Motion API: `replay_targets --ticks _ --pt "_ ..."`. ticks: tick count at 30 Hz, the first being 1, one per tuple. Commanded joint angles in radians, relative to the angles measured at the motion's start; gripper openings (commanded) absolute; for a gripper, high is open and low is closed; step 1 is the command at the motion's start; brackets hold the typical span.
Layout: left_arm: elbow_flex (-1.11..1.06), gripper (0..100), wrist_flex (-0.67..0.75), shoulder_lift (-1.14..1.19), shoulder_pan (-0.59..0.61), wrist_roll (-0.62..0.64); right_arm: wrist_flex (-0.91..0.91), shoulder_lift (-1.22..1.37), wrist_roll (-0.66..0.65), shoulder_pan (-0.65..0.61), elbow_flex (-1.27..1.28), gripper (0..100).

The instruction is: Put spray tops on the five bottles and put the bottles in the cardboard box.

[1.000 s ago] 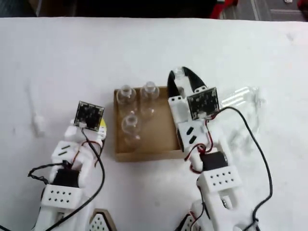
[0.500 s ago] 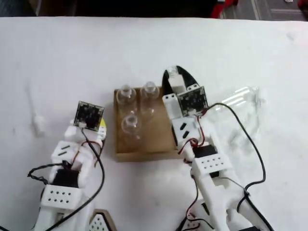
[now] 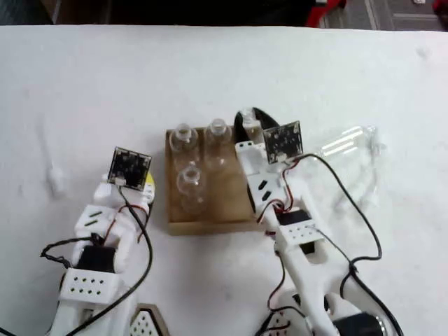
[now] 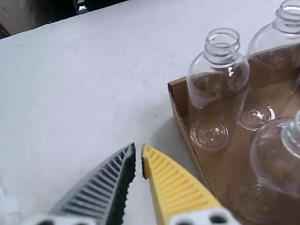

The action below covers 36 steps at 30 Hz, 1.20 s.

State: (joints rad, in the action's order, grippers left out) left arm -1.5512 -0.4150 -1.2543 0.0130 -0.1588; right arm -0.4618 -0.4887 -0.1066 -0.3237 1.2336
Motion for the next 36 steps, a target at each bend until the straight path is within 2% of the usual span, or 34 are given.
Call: replay_targets --ticks 1,31,36 --pt "0.008 3 0.026 0.001 -0.012 -0.009 -0.03 0.038 0.015 -0.008 -0.058 1.5" --pt "0.006 3 0.025 0.001 -0.012 -0.009 -0.031 0.062 0.021 -0.005 -0.057 1.5" --pt "0.006 3 0.023 0.001 -0.012 -0.009 -0.107 0.088 0.021 -0.001 -0.051 1.5"
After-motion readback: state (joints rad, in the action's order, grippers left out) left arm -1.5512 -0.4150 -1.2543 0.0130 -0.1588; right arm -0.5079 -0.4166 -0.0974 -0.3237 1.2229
